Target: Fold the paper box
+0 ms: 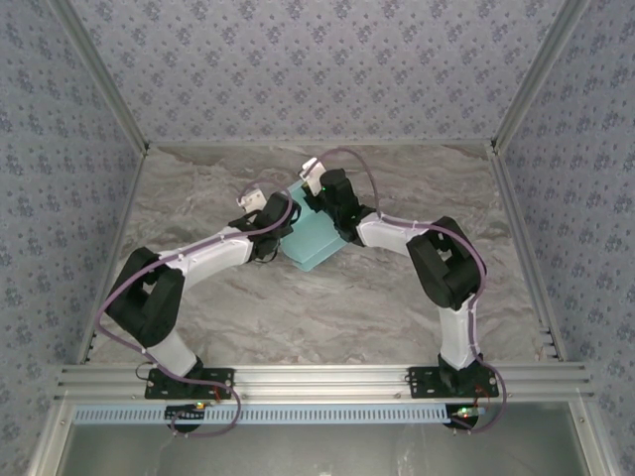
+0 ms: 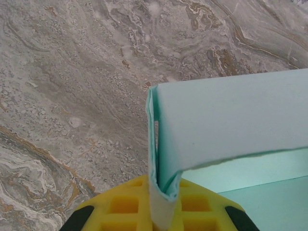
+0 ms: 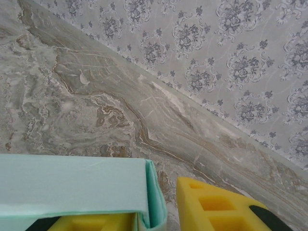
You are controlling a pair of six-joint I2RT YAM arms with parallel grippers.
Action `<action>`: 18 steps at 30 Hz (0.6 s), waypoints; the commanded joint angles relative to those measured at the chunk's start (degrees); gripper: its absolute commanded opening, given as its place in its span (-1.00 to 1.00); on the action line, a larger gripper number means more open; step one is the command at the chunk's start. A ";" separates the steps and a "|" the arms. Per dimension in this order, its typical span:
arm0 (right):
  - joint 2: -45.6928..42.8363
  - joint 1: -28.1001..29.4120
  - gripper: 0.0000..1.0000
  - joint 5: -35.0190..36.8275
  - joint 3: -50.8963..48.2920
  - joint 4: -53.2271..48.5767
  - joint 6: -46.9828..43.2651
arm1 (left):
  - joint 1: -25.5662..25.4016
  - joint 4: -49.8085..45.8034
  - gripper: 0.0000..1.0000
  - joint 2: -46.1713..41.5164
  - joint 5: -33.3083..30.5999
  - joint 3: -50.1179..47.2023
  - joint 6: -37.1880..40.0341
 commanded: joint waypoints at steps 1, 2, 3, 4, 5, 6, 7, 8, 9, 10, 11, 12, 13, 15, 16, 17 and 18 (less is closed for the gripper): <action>2.10 0.67 -0.40 10.20 1.93 0.36 -2.66 | -0.15 -0.73 -1.00 0.31 0.03 1.85 -0.54; 2.33 0.68 -0.41 12.69 1.77 0.75 -2.58 | -0.15 -0.74 -1.00 0.31 0.08 1.82 -0.59; 2.45 0.55 -0.41 14.44 1.62 1.18 -2.28 | -0.13 -0.79 -1.00 0.30 0.08 1.85 -0.62; 2.55 0.42 -0.41 17.02 1.46 1.27 -1.04 | -0.15 -0.83 -1.00 0.22 0.13 1.77 -0.71; 2.55 0.26 -0.41 17.97 1.28 1.35 -0.77 | -0.11 -0.87 -1.00 0.16 0.12 1.75 -0.76; 2.49 0.15 -0.41 18.36 1.04 1.56 -0.46 | -0.15 -0.91 -1.00 0.14 0.09 1.65 -0.79; 2.30 -0.01 -0.38 18.12 0.74 1.91 0.00 | -0.12 -0.92 -1.00 0.14 0.05 1.61 -0.80; 1.85 -0.20 -0.34 16.85 0.26 1.96 0.65 | -0.14 -0.99 -1.00 0.14 0.05 1.59 -0.80; 1.16 -0.39 -0.29 14.29 -0.35 1.99 1.09 | -0.11 -1.01 -1.00 0.14 -0.07 1.64 -0.81; 0.50 -0.42 -0.25 11.74 -1.16 2.38 1.18 | -0.15 -1.01 -1.00 0.21 -0.10 1.73 -0.72; -0.51 -0.48 -0.17 7.78 -1.94 2.50 1.37 | -0.13 -1.03 -1.00 0.22 -0.27 1.84 -0.71; -1.45 -0.68 -0.11 3.11 -2.48 2.23 1.06 | -0.10 -1.02 -1.00 0.30 -0.29 1.89 -0.63; -2.47 -0.96 -0.07 -1.77 -2.95 1.22 1.47 | -0.15 -1.09 -1.00 0.44 -0.49 2.01 -0.62; -4.66 -1.48 -0.03 -7.48 -3.72 -0.58 2.47 | -0.02 -1.42 -1.00 0.56 -0.81 2.37 -0.57; -5.88 -1.90 -0.01 -10.30 -4.23 -1.68 2.80 | 0.01 -1.89 -1.00 0.75 -0.90 2.69 -0.69; -7.11 -2.38 0.01 -12.23 -4.76 -2.51 3.27 | 0.23 -2.18 -1.00 0.88 -0.99 2.94 -0.79; -8.25 -2.98 0.05 -14.13 -5.26 -3.17 3.89 | 0.33 -2.32 -1.00 0.99 -0.93 3.05 -0.93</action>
